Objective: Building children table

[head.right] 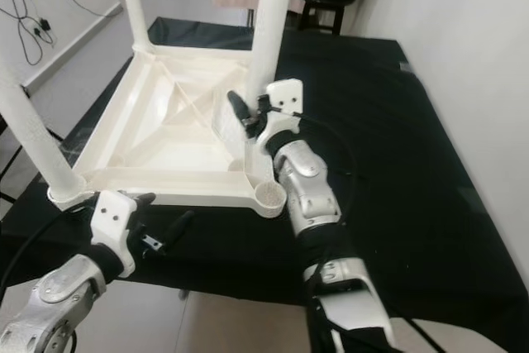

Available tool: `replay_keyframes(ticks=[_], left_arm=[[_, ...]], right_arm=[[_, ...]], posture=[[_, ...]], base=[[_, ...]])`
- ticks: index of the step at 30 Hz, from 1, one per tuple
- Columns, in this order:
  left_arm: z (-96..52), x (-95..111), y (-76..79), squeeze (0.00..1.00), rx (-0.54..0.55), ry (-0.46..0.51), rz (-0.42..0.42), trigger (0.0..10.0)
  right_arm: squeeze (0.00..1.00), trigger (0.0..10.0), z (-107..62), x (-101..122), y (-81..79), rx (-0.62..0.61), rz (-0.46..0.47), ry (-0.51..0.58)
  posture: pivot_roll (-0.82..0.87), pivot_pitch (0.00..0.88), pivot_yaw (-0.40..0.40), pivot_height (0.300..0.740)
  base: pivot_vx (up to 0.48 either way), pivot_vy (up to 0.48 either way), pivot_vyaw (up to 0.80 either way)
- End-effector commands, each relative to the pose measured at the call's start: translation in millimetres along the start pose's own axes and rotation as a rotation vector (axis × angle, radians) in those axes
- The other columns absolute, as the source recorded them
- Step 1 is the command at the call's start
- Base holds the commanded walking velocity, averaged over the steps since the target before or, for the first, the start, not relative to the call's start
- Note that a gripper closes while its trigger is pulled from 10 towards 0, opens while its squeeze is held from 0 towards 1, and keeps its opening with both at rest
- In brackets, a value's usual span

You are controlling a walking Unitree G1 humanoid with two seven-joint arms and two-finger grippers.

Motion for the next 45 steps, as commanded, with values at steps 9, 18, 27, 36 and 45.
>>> replay_keyframes(ticks=[9,18,27,36,45], left_arm=[[-14.1,16,18.5,0.0,-0.151,-0.013,0.143,10.0],[-34.9,35,44.9,0.0,-0.387,-0.065,0.18,10.0],[-39.4,33,60.1,0.0,-0.478,-0.119,0.18,10.0],[-37.5,36,64.9,0.0,-0.495,-0.118,0.161,10.0],[-40.6,35,69.6,0.0,-0.525,-0.139,0.153,10.0]], right_arm=[[0.0,10.0,-40.7,23,-28.1,0.674,0.109,0.218],[0.0,10.0,-42.1,31,-31.8,0.873,0.057,0.224],[0.0,10.0,-36.0,65,-30.0,1.007,0.02,0.337],[0.0,10.0,-37.0,71,-31.9,1.075,-0.008,0.348],[0.0,10.0,-36.1,69,-42.3,1.16,-0.022,0.339]], posture=[[0.11,0.287,-0.046,0.74],[0.11,0.391,-0.035,0.74],[0.07,0.426,-0.032,0.74],[0.05,0.434,-0.042,0.74],[0.05,0.451,-0.042,0.74]], base=[[0.0,0.0,0.0],[0.0,0.0,0.0],[0.0,0.0,0.0],[0.0,0.0,0.0],[0.0,0.0,0.0]])
Point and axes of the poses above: a point about 5 cm out from each wrist's last joint towards the gripper, its own z axis pointing out of the wrist towards the gripper, its own x axis along the axis of the wrist's last joint, y = z × x, the point moved 3 cm from there along z, pointing out of the wrist towards the gripper, and after that the axes turned 13 degrees about -z, right-handed, at the moved point
